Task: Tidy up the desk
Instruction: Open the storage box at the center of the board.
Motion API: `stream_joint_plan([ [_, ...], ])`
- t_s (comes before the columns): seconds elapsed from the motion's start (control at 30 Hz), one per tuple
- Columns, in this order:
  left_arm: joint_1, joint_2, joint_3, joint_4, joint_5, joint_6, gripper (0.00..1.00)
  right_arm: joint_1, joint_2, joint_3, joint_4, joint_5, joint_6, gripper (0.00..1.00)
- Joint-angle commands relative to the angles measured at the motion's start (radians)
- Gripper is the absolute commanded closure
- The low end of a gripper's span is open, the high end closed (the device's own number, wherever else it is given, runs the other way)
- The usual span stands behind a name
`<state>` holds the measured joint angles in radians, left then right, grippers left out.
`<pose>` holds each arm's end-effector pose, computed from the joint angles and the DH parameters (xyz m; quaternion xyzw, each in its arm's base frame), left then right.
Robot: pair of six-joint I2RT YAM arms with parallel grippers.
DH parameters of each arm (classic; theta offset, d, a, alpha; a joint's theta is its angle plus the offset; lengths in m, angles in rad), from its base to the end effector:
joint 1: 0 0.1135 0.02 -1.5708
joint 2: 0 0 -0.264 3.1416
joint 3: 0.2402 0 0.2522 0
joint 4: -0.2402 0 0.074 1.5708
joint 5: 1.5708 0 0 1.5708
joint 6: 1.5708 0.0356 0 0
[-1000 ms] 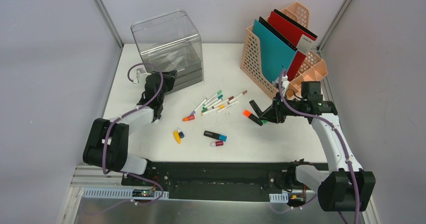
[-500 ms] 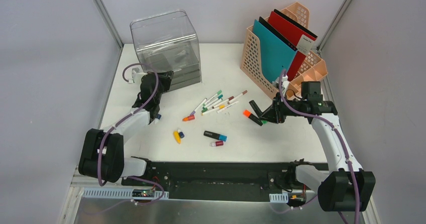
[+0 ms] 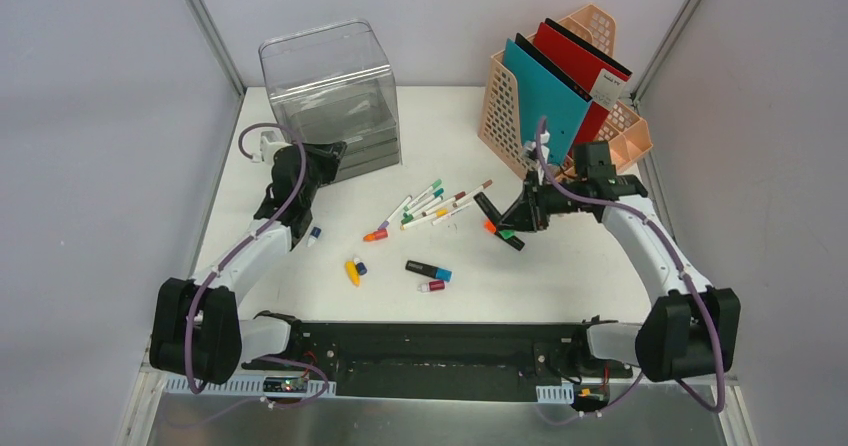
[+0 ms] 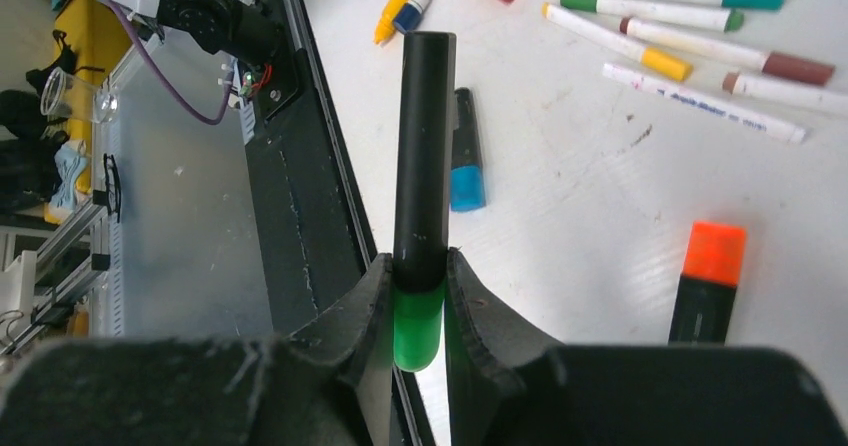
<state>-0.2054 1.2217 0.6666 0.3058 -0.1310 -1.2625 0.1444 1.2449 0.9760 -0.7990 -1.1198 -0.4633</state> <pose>0.2706 -0.0516 0.2565 -0.4320 0.6601 -0.3718 0.4893 0.2237 0.0649 0.2779 -0.3716 0.7435 0.4744 0.2898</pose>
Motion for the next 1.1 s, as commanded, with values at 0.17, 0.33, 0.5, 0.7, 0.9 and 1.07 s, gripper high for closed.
stream_joint_plan([
  [0.17,0.009,-0.119,0.111,-0.026,0.088,0.073,1.0,0.133,0.182,0.108,0.643,0.06,0.469,1.0],
  [0.33,0.009,-0.13,0.158,-0.048,0.102,0.076,1.0,0.21,0.364,0.223,0.846,0.19,0.803,1.0],
  [0.5,0.009,-0.128,0.207,-0.071,0.11,0.092,1.0,0.275,0.54,0.399,0.89,0.195,0.9,1.0],
  [0.7,0.009,-0.126,0.244,-0.096,0.111,0.115,1.0,0.311,0.686,0.554,1.031,0.195,0.9,1.0],
  [0.9,0.009,-0.123,0.269,-0.096,0.119,0.111,1.0,0.35,0.827,0.726,1.079,0.291,1.295,1.0],
  [1.07,0.009,-0.105,0.296,-0.092,0.128,0.107,1.0,0.357,0.923,0.829,1.082,0.391,1.496,1.0],
])
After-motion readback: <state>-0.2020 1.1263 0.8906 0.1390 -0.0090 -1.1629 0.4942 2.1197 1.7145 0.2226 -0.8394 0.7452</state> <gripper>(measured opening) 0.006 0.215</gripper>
